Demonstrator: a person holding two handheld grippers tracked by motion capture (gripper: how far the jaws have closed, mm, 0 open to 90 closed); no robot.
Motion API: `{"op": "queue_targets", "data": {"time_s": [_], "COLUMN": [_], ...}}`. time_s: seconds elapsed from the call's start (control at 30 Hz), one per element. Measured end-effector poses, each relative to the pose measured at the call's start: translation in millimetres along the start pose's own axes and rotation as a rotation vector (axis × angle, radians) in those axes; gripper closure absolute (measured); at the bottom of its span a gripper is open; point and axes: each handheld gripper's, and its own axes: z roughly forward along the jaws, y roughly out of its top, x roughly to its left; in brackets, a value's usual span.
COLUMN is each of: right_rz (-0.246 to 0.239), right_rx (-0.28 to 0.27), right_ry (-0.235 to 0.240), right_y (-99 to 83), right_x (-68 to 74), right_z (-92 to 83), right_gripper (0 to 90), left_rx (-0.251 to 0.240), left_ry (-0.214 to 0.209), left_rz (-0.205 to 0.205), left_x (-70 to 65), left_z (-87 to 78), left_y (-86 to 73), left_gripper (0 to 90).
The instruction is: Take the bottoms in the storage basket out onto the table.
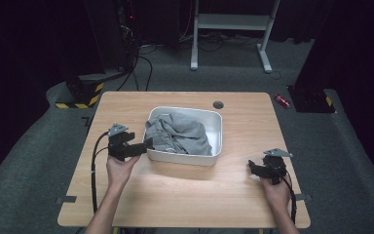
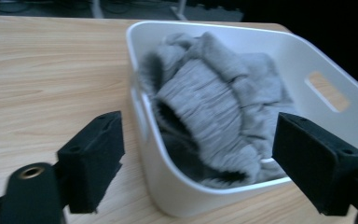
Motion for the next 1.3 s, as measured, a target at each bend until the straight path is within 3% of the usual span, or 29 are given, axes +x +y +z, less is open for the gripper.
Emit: {"op": "queue_targets", "data": {"time_s": [0.37,0.6,0.73,0.9,1.17,1.3], "right_rz": [-0.002,-0.002,-0.002,-0.002,-0.002,-0.002], "right_rx": [0.000,0.000,0.000,0.000,0.000,0.000], "right_ry": [0.000,0.001,0.001,0.000,0.001,0.001], "right_y": [-0.1,0.0,0.0,-0.1,-0.1,-0.2], "right_x": [0.0,0.0,0.0,0.0,0.0,0.1], "right_z": [-0.1,-0.1,0.0,-0.1,-0.1,-0.2], "right_gripper": [23.7,23.7,23.7,23.8,23.7,23.7], "left_rx": [0.055,0.106,0.124,0.137,0.156,0.192], "left_ry": [0.053,0.121,0.133,0.146,0.162,0.172], "left_rz": [0.026,0.046,0.036,0.060,0.058,0.075], "left_x": [-9.8,-11.5,-10.1,-14.6,-18.0,-21.7], "left_z": [27.3,51.7,62.0,70.9,82.1,91.9], "left_y": [21.7,32.6,34.9,37.9,40.2,43.8], "left_gripper": [14.9,14.5,14.0,14.5,14.2,14.0]}}
